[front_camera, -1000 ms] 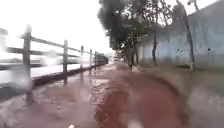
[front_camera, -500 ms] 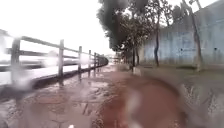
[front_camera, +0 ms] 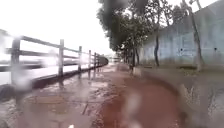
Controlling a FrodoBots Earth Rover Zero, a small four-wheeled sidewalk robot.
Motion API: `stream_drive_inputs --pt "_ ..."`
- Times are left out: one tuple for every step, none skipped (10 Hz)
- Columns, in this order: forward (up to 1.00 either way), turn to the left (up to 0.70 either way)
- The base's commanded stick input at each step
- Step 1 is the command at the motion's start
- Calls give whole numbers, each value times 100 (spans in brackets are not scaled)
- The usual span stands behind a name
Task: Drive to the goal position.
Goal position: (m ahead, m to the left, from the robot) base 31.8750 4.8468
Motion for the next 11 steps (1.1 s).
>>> stream_drive_inputs --pt "100 0" --pt "100 0" --pt "100 0" --pt "100 -37" --pt "100 -16" --pt "100 0" --pt "100 0" --pt "100 0" --pt "100 0" --pt "100 0" --pt "100 0"
